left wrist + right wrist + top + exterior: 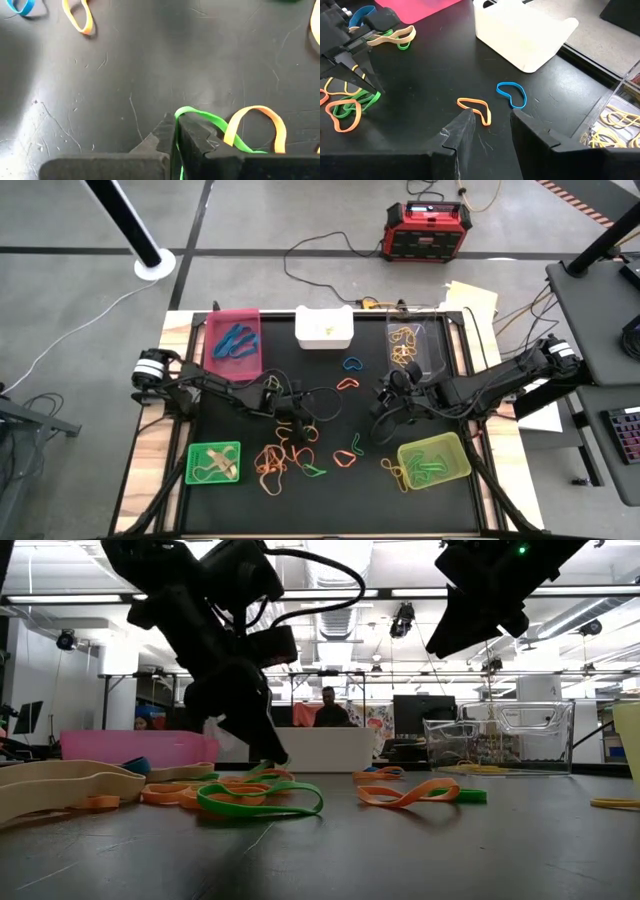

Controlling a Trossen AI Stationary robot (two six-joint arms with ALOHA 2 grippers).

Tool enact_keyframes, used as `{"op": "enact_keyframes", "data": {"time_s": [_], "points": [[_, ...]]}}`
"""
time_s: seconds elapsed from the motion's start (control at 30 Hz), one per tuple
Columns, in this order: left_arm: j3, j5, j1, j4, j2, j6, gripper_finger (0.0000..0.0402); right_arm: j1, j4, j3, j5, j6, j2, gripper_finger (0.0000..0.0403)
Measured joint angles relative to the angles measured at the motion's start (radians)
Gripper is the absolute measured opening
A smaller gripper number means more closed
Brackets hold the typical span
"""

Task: Sort rubber bands into baskets
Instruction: Put the green rubber band into the yellow bin

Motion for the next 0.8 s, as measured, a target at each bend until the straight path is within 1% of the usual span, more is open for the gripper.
{"op": "enact_keyframes", "data": {"time_s": [0.1, 0.2, 0.33, 0.47, 0.6, 0.73, 0.8], "points": [[0.011, 0.000, 0.000, 0.000, -0.009, 0.008, 0.0000, 0.009, 0.014, -0.005, 0.001, -0.003, 0.001, 0.0118], [0.024, -0.008, -0.002, 0.003, -0.030, 0.023, 0.0000, 0.029, 0.108, -0.033, -0.008, -0.059, 0.014, 0.0120], [0.042, -0.009, -0.002, 0.029, -0.077, 0.050, 0.0000, 0.049, 0.351, -0.092, -0.091, -0.211, 0.056, 0.0131], [0.054, -0.010, -0.002, 0.053, -0.134, 0.089, 0.0000, 0.046, 0.580, -0.128, -0.195, -0.337, 0.127, 0.0150], [0.054, -0.010, -0.003, 0.077, -0.209, 0.108, 0.0000, 0.044, 0.762, -0.130, -0.221, -0.455, 0.208, 0.0177], [0.049, -0.009, -0.007, 0.106, -0.275, 0.108, 0.0000, 0.023, 0.951, -0.130, -0.295, -0.538, 0.280, 0.0204], [0.047, -0.009, -0.009, 0.120, -0.299, 0.108, 0.0000, 0.009, 1.049, -0.130, -0.296, -0.579, 0.317, 0.0214]]}}
